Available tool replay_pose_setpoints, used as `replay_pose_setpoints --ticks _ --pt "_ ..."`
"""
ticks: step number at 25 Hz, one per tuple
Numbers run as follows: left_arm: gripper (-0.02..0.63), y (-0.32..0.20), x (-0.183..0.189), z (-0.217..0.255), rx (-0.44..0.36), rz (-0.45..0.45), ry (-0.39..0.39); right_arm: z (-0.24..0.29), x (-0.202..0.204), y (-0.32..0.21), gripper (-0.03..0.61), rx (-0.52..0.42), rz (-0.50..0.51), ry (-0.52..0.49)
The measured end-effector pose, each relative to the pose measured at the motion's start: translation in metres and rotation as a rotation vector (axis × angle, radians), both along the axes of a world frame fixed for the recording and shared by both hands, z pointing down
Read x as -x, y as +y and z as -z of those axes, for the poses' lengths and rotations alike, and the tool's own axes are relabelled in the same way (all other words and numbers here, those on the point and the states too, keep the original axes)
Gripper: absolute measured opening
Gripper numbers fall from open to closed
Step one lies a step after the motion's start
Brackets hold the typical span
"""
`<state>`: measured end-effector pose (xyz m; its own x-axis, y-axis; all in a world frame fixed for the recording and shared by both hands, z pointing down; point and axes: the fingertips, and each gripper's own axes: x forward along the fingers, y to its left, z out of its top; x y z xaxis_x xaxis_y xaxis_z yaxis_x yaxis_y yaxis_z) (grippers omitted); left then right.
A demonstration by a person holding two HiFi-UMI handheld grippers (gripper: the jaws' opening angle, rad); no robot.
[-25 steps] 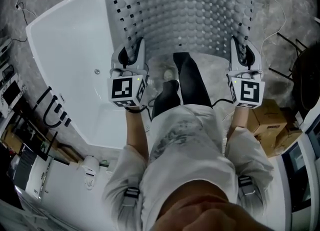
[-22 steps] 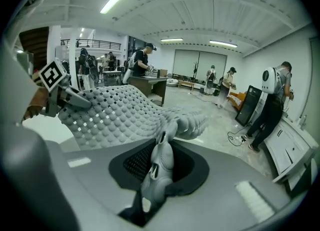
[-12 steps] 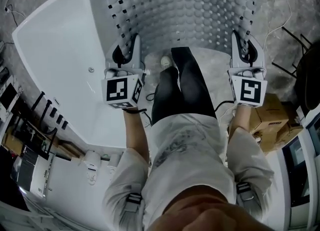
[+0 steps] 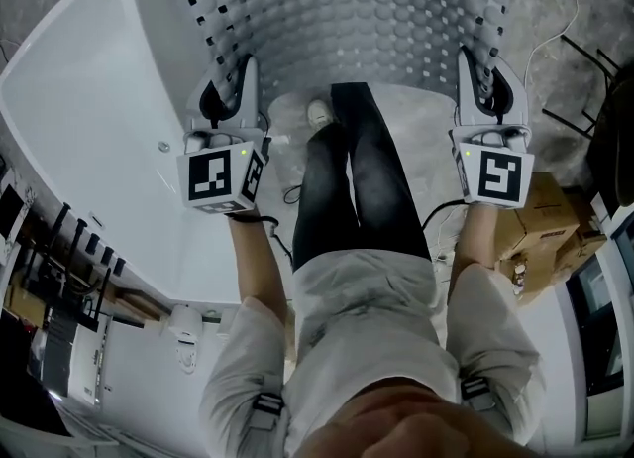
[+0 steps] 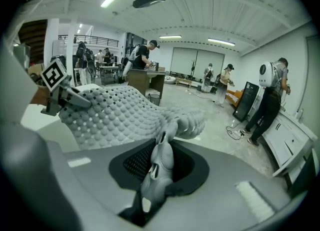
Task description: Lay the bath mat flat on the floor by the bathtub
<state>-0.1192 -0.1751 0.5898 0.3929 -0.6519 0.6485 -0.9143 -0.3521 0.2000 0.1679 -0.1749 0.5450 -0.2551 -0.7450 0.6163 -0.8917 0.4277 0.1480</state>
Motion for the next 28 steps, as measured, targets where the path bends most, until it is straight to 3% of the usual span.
replay_pose_setpoints --ticks 6,12,17,20,24,28 --pt "0.106 0.012 0.019 -0.024 -0.022 -0.001 0.003 -0.021 0.018 0.02 0.064 -0.02 -0.009 0.005" --pt "0.106 0.03 0.005 -0.063 -0.04 -0.004 0.007 -0.06 0.0 0.04 0.064 -0.042 -0.028 0.012" --pt "0.106 0.022 0.037 -0.092 -0.055 0.0 0.007 -0.09 0.028 0.03 0.064 -0.067 -0.022 0.017" --pt "0.106 0.004 0.042 -0.057 -0.032 0.003 0.009 -0.054 0.033 0.008 0.064 -0.04 -0.015 0.024" --pt "0.106 0.014 0.025 0.04 0.157 0.064 0.041 0.051 0.016 -0.009 0.064 0.14 0.045 0.053" --pt "0.106 -0.004 0.028 0.064 0.152 0.077 0.049 0.076 0.017 -0.031 0.064 0.127 0.051 0.051"
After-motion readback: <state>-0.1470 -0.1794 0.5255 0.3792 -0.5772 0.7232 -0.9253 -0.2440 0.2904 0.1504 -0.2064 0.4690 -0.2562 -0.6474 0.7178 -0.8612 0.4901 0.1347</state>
